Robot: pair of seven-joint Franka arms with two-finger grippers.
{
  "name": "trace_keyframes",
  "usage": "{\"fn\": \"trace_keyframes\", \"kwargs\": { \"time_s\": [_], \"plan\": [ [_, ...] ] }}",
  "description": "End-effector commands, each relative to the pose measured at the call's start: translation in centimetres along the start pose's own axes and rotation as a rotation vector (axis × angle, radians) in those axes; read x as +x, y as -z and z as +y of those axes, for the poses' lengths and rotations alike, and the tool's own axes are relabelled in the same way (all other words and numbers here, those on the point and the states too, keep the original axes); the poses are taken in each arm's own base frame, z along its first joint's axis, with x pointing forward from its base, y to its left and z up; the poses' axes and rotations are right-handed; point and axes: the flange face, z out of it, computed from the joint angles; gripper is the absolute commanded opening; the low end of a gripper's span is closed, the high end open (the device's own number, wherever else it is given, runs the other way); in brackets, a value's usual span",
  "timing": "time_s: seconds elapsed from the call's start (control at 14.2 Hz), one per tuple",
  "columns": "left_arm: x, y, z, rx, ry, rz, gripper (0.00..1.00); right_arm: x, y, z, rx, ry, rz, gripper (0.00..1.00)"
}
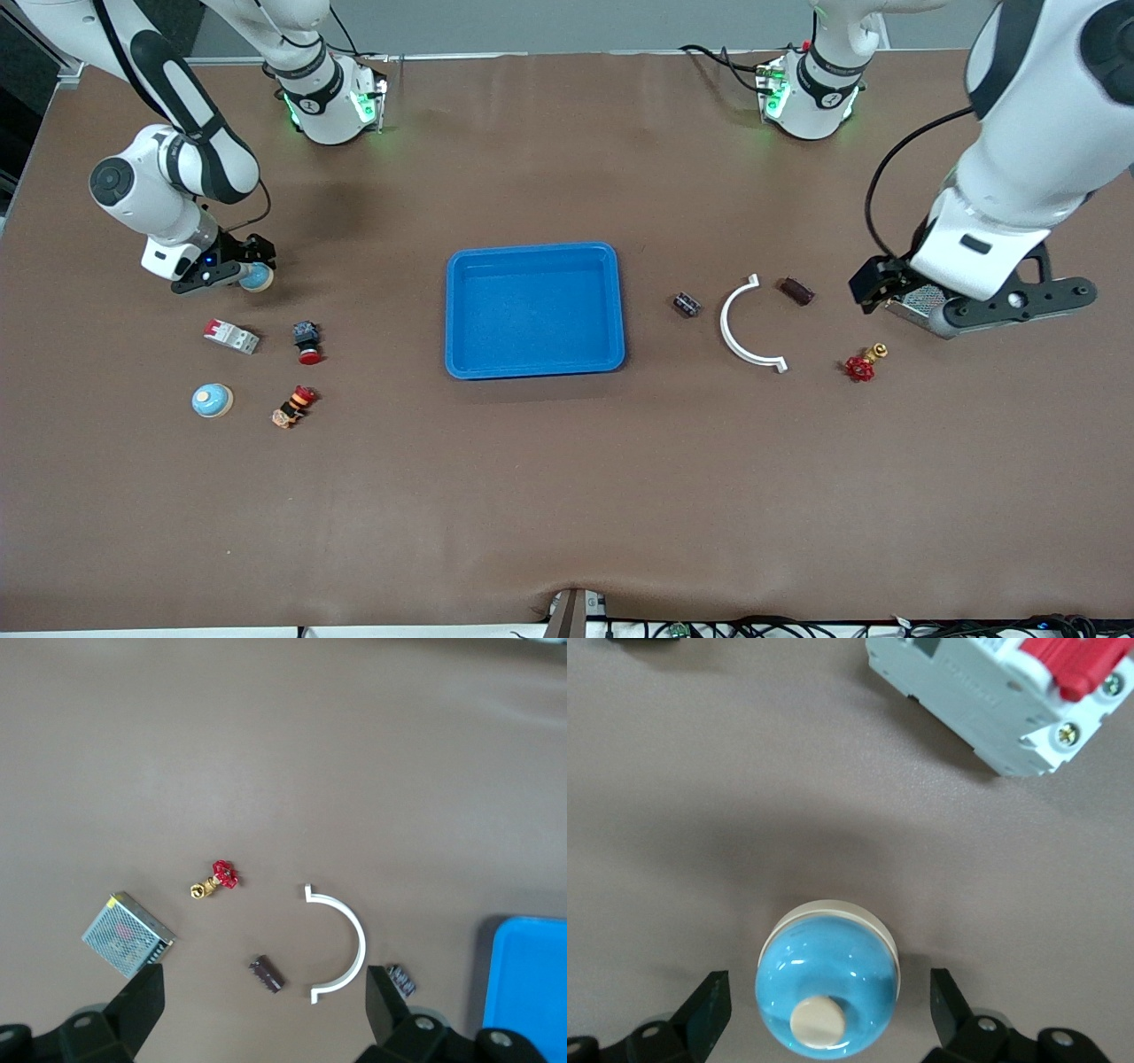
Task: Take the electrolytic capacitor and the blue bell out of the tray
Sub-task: 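Lower the bell beside the buttons while the left arm returns to rest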
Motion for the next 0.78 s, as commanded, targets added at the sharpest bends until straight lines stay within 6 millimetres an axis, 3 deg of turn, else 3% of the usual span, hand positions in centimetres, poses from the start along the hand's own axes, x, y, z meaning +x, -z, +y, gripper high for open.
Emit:
{"fn": "trace_keyframes", "kwargs": {
  "time_s": [0.0, 0.35, 0.49, 0.7],
  "plan": [
    [-1.8, 1.7, -4.1, -0.071, -0.211, -0.007, 1.0, 0.5, 0.3, 0.6, -0.007, 0.002, 0.016, 1.0],
    [-4.4, 2.9, -5.9, -0.055, -0.166, -0.078, 1.0, 1.9, 1.4, 1.1, -0.022, -0.001, 0.037, 1.0],
    [-5.6, 3.5, -7.5, -0.056, -0.143, -0.078, 1.0, 2.8, 2.0, 1.5, -0.019, -0.011, 0.041, 1.0],
    [-7.7, 4.2, -7.9, -0.056, -0.147, -0.075, 1.0, 5.8, 4.5, 1.9, 0.074, -0.066, 0.013, 1.0]
  ]
}}
